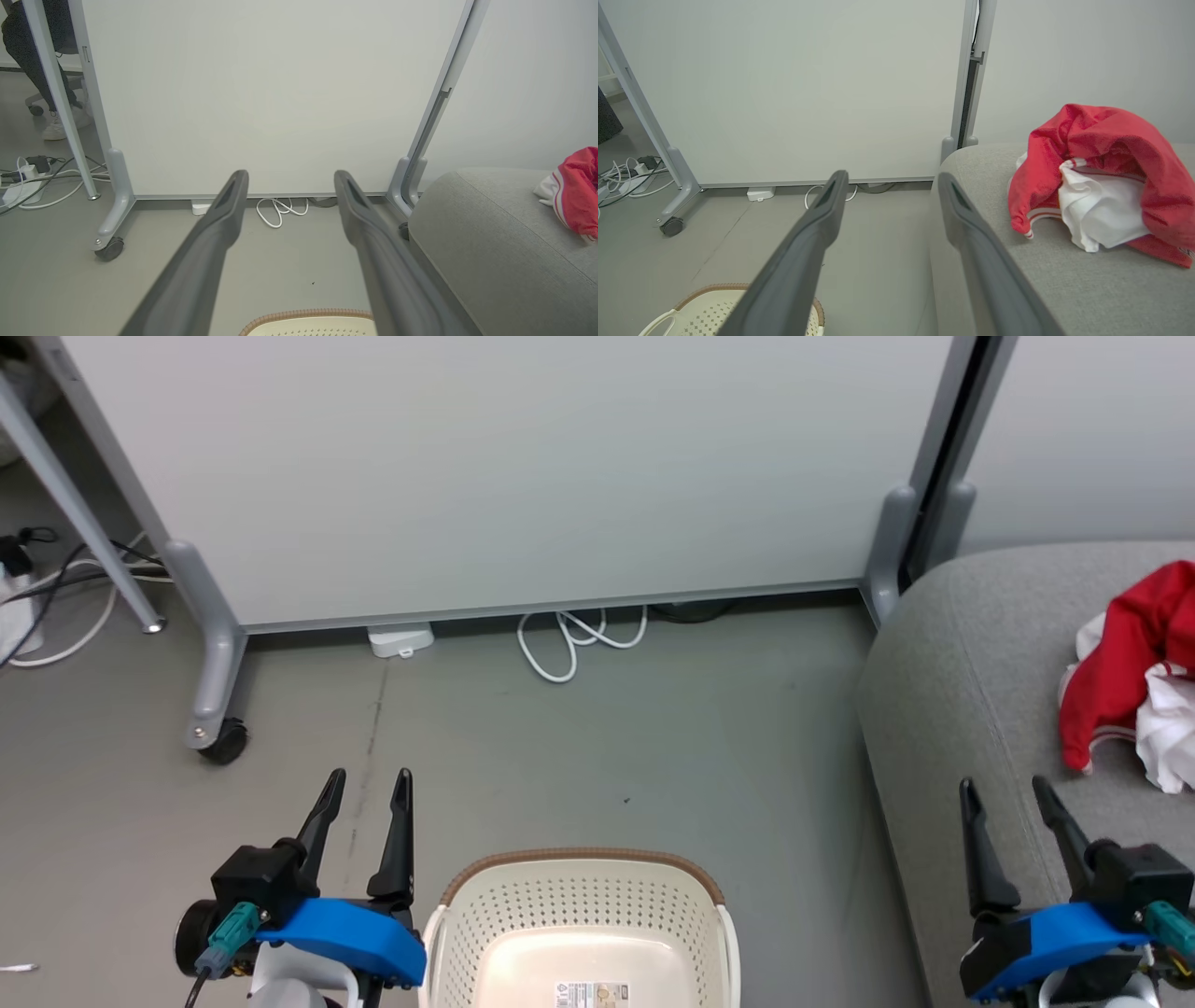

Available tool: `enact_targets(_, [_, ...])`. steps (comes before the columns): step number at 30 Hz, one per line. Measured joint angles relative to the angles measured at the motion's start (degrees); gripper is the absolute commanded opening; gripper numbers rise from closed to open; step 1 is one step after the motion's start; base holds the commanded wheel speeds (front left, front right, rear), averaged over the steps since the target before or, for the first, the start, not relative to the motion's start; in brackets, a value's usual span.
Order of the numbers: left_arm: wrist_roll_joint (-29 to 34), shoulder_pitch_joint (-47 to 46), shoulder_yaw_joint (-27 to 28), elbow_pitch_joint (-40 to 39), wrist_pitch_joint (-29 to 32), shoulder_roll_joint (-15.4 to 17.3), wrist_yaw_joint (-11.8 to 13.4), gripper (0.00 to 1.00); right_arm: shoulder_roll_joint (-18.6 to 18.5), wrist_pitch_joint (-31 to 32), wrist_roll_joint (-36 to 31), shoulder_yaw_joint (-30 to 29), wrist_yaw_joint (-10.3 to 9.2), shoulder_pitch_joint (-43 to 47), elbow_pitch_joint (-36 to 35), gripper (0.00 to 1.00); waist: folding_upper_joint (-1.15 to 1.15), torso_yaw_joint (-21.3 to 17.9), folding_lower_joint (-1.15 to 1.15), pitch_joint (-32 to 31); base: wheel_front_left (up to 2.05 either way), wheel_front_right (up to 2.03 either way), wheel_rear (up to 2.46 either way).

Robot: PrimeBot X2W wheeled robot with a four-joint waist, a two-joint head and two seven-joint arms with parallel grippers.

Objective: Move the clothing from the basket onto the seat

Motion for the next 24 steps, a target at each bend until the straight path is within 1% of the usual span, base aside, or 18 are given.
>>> enact_targets(6, [0.4,1.4,0.9,0.9,0.0,0.5,-0.2,1.00,0.0,0.5,1.1,2.3,0.00,2.5,-1.2,1.00,0.00,2.3,0.01,-1.8,0.00,0.00,0.00])
enact_targets(8, [0.4,1.6,1.0,1.0,0.0,0.6,-0.2,1.00,0.0,0.6,2.6,3.0,0.00,2.7,-1.3,1.00,0.00,2.6,0.00,-2.0,0.00,0.00,0.00])
enact_targets(24, [0.5,2.0,1.0,0.9,0.0,0.2,-0.2,1.00,0.0,1.4,3.3,4.1,0.00,2.9,-2.0,1.00,0.00,1.8,0.02,-1.0,0.00,0.00,0.00])
